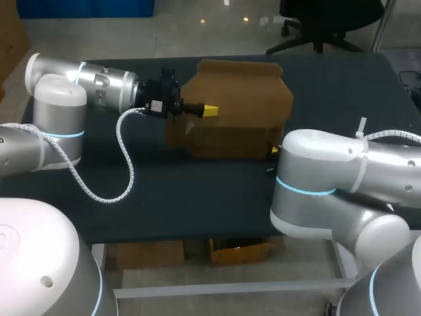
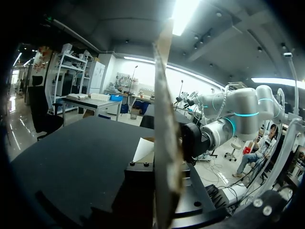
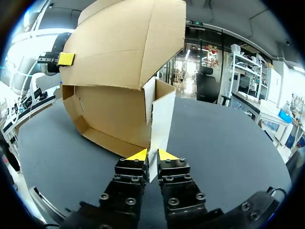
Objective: Assemble the packaging by folding the flat box into shape, placing the metal phone stand inside, and closing the box properly
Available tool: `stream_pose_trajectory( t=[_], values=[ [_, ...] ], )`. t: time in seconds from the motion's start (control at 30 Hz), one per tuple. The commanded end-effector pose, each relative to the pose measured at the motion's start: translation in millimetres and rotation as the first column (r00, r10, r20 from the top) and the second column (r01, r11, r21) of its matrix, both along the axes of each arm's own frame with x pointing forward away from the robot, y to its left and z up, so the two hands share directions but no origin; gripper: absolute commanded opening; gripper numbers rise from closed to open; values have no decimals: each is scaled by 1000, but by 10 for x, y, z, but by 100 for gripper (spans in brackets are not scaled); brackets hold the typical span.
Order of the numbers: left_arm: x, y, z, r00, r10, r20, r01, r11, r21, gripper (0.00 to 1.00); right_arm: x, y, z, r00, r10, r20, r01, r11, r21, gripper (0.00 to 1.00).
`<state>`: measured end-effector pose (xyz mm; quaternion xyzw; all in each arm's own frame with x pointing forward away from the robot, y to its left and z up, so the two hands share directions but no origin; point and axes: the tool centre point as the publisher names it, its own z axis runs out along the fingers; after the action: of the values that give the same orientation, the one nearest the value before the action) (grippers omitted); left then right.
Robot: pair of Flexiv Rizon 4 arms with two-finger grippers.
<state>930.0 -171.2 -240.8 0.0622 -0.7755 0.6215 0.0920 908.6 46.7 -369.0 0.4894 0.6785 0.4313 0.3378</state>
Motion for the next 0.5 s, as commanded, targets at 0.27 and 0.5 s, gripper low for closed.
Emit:
stream_pose_trajectory(
  t=[0.27,0.5],
  values=[
    [7,-6,-24,1000,-4,-1,4,1000,0,0,-31,62,16,967,-249,57,254,963,-89,44],
    [7,-6,-24,1000,-4,-1,4,1000,0,0,-63,19,0,964,-260,54,264,961,-77,46]
  ],
)
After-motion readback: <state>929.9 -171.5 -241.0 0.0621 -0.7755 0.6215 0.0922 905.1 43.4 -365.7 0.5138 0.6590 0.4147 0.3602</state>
